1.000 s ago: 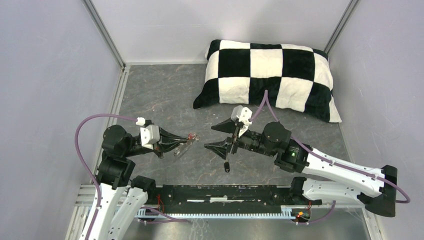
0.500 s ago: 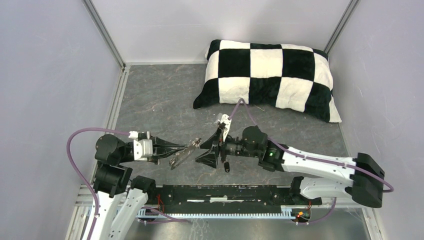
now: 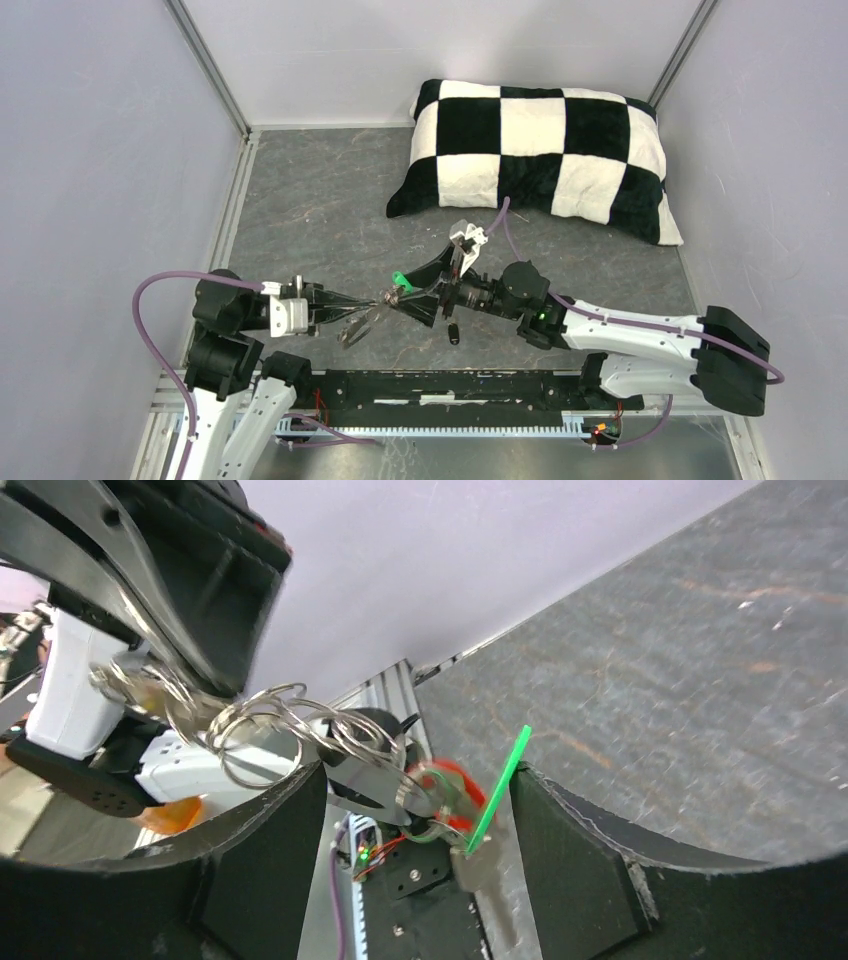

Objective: Put the keys on the keyring

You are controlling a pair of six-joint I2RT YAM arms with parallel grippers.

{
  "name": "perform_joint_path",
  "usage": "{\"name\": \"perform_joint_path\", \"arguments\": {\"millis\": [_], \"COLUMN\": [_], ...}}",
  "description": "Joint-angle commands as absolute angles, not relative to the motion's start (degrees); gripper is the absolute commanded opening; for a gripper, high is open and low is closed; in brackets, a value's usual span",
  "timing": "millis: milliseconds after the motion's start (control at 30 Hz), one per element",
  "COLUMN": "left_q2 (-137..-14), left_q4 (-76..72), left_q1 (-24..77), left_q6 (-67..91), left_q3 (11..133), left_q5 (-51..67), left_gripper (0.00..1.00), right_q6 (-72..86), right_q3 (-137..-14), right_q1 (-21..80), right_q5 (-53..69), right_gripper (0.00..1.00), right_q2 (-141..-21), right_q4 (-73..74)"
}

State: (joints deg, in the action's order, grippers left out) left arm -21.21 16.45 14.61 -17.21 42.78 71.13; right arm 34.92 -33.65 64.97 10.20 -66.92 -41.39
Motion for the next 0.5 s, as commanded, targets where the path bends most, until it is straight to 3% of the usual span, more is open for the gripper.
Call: {"name": "perform_joint_path", "arguments": {"millis": [0, 267, 467], "left_q2": [-21.09, -20.35, -19.87], "left_q4": [26.1, 29.3, 31.2], "left_q1": [14.59, 14.59, 14.59], "left_q6": [-28.1, -30.88, -34.54], "left_q3": [44.67, 43.88, 43.43], "left_q5": [74.27, 74.98, 74.62], "left_gripper": [0.02, 0.02, 0.02], "right_q6": [20.53, -7.98, -10.46], "right_q3": [-43.47, -56.79, -60.52], "right_q1": [64.64, 64.45, 64.47], "right_q5": [6.22, 12.62, 18.11], "right_gripper": [0.75, 0.84, 0.77], "right_q2": [-62.23, -58.29, -58.78], "right_q4": [-27.03, 8.77, 7.65]}}
